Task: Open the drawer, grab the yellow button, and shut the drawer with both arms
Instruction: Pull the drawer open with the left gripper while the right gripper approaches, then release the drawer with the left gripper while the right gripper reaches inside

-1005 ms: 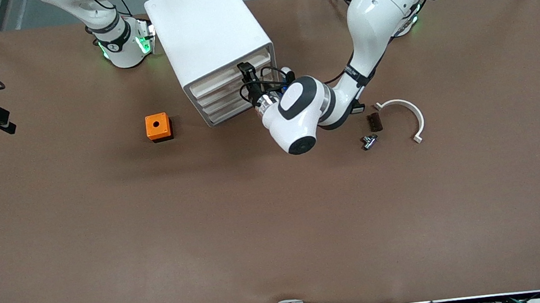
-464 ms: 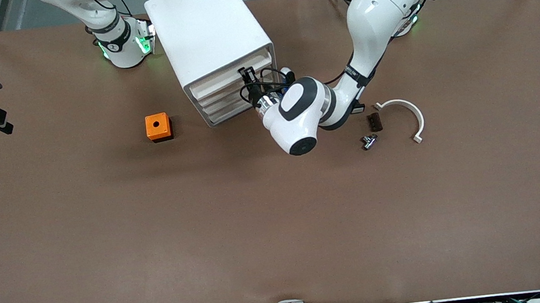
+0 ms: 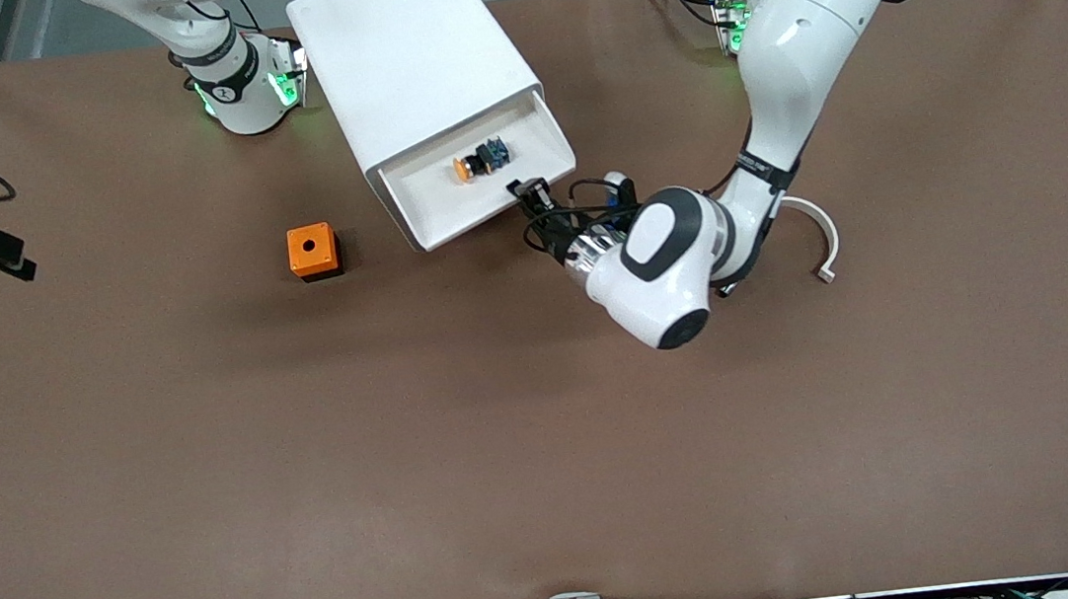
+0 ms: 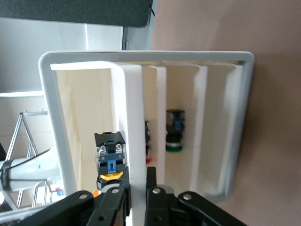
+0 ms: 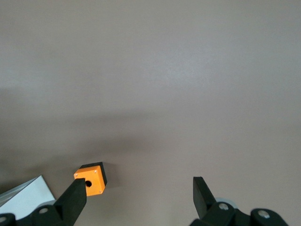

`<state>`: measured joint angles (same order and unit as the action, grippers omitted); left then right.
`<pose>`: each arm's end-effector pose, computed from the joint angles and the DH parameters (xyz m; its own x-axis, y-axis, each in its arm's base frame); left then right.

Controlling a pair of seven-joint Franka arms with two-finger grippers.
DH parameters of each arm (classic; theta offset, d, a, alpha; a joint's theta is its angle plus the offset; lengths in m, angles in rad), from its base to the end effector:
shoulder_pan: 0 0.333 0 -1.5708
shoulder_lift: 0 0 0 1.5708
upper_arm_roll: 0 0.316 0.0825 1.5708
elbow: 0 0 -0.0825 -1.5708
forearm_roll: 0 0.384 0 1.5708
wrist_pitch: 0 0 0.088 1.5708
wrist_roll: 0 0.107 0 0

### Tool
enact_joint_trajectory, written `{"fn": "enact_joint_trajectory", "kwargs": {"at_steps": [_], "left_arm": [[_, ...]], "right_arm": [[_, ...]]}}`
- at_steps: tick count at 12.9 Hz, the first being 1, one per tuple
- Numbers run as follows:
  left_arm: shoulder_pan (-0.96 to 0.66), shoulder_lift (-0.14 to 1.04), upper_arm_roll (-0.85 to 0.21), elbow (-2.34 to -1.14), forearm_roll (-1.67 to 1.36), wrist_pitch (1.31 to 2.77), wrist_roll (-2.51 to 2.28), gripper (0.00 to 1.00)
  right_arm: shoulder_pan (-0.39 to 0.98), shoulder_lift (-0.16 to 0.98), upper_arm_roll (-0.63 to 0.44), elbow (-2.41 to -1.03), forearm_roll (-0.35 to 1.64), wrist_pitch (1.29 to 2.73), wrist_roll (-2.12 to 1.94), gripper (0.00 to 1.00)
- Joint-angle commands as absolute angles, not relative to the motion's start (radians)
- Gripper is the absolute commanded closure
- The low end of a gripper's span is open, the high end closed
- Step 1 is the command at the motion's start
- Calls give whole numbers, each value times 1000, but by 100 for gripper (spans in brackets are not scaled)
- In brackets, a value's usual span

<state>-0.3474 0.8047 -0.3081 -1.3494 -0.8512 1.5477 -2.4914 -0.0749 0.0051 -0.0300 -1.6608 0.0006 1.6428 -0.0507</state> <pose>0.5270 -0.4475 0.2791 -0.5475 0.8356 -0.0448 0.3316 0.1675 -0.9284 0.5566 -0.0585 0.5852 0.9983 -0.0542 -0.0230 -0.0542 -0.9985 -0.0016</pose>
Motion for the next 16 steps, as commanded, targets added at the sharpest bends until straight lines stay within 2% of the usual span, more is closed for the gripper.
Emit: {"fn": "enact_joint_trajectory", "kwargs": {"at_steps": [1, 2, 3, 5, 6, 10, 16], "left_arm": [[-341, 811, -296, -1331, -851, 1587, -2459, 100], [-330, 811, -296, -1330, -851, 1610, -2454, 90], [-328, 811, -296, -1330, -862, 1618, -2451, 54], [-325, 807, -296, -1328, -867, 1621, -2451, 14], [-315, 807, -296, -1318, -867, 1621, -2453, 1], [-296, 802, -243, -1272, -864, 1623, -2415, 0], [-279, 792, -5, -1252, -856, 1621, -2142, 0]], "right_arm": [[-103, 124, -25, -1597, -41, 1649, -57, 0], [-110, 127, -25, -1597, -51, 1649, -49, 0], [-106, 127, -23, -1597, -40, 1648, -38, 0], [-53, 126, -15, -1600, -38, 1638, 155, 0], [-1, 123, -15, -1601, -31, 1635, 282, 0], [233, 114, -14, -1606, 46, 1624, 754, 0], [604, 101, -15, -1615, 61, 1655, 1341, 0]]}}
